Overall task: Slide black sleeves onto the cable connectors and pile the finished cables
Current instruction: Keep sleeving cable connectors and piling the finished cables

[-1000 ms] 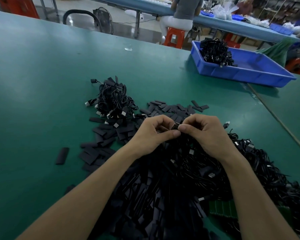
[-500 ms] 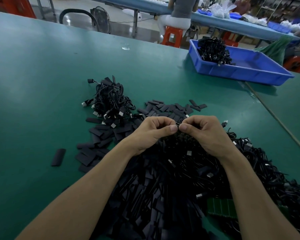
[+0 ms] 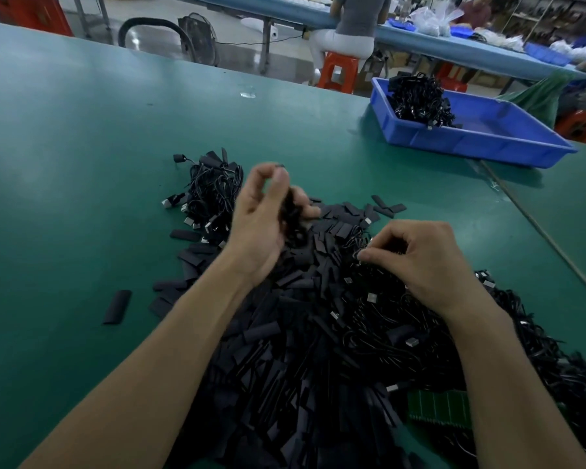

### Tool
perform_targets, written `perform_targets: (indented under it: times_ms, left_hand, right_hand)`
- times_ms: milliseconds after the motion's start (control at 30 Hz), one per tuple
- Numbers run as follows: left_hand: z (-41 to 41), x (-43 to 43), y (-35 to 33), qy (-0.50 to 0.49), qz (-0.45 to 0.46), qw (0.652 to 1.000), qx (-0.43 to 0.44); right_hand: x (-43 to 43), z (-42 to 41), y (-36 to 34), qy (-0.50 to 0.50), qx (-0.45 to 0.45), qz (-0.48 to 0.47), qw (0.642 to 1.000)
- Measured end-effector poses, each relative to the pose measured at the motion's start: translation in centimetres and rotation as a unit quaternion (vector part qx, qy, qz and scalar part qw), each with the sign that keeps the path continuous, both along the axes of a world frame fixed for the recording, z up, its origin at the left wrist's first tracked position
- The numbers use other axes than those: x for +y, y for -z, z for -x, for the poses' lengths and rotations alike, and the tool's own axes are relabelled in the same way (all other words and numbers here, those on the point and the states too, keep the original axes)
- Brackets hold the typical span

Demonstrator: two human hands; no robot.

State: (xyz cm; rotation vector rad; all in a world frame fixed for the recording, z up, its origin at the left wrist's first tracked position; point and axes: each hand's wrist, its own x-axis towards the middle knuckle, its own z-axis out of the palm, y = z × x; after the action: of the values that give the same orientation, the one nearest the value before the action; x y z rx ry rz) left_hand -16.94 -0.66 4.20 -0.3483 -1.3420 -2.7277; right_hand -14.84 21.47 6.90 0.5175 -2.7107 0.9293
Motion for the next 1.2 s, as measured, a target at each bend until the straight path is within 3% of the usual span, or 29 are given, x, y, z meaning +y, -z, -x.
perform_targets:
  times_ms: [100,200,333,433,600,833,1067,1200]
  left_hand:
    - [-0.1,-2.1,-1.9,-0.051,0.028,0.996,0.069]
    - [-0.4,-3.6,-2.5,-0.111,0.195,0.968,0.117]
    - [-1.0,-4.3,-1.5,-0.114,0.421,0.894,0.103]
    - [-1.4,-3.9,-0.3,-0.078,0.498,0.859,0.087]
    - [-1.1,-3.2,1.0,-0.010,0.548,0.835,0.048]
    - [-1.6,-3.4,1.1,0.002,0.499,0.866,0.027]
    - [-1.7,-3.4,1.2,-0.039,0.532,0.845,0.030]
    - [-1.9,-3.3,0.9,-0.044,0.535,0.843,0.030]
  right_hand:
    - [-0.2,-0.5,-1.1,-0.012,-0.129,-0.124,0.984]
    - [-1.4,-1.1,-1.4,-0.022,-0.243,-0.212,0.946]
    - [-3.4,-0.6,-0.3,0.012,-0.193,-0.207,0.959]
    - [-4.3,0.1,0.7,0.017,-0.182,-0.250,0.951]
    - [-4.5,0.3,1.8,-0.024,-0.207,-0.270,0.940]
    - [-4.1,0.1,2.2,-0.037,-0.168,-0.182,0.968]
    - [-3.9,-0.1,1.5,-0.033,-0.180,-0.021,0.983]
    - [-4.4,-0.5,2.5,-0.018,-0.168,-0.047,0.985]
